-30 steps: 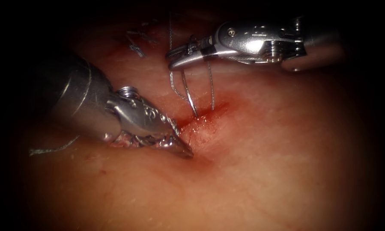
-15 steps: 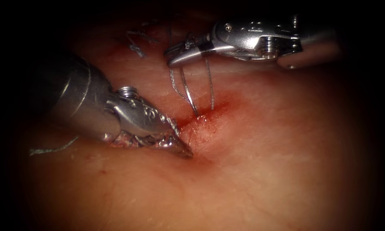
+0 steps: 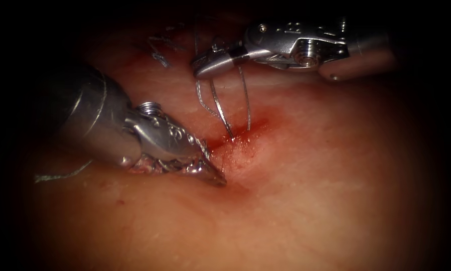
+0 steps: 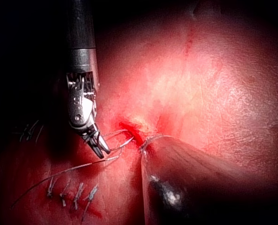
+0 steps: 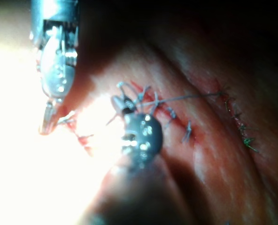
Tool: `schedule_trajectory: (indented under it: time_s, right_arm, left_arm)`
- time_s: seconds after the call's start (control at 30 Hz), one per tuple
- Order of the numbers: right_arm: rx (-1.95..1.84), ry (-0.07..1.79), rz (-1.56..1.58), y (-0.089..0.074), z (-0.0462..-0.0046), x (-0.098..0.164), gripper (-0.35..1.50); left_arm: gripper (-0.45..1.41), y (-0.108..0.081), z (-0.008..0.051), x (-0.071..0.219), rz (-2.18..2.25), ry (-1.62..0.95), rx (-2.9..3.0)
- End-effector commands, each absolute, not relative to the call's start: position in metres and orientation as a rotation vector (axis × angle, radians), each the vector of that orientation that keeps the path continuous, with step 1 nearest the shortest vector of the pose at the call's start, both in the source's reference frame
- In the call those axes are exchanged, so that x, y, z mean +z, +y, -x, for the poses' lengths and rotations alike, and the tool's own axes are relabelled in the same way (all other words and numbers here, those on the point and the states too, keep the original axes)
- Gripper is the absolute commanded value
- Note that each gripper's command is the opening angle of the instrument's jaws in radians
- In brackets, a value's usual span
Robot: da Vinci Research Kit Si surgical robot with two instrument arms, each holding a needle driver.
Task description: Wound Closure
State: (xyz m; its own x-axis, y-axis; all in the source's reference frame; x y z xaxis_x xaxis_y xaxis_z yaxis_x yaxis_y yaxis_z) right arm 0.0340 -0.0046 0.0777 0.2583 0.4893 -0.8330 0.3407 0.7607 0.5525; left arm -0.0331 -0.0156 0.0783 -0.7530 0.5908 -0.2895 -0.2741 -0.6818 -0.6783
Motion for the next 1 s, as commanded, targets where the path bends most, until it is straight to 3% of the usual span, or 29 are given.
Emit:
schedule_trajectory:
  time_s: [0.03,1.0]
  right_arm:
    - [0.118,1.344,-0.762,-0.0047,-0.0347,0.0781,-0.35]
    - [0.166,1.284,-0.922,-0.0047,-0.0353,0.0781,-0.35]
  left_arm:
    - [-0.45,-0.0160,0.0336,0.0789,0.688,-0.860,2.407]
    - [-0.45,-0.0161,0.0335,0.0788,0.688,-0.861,2.407]
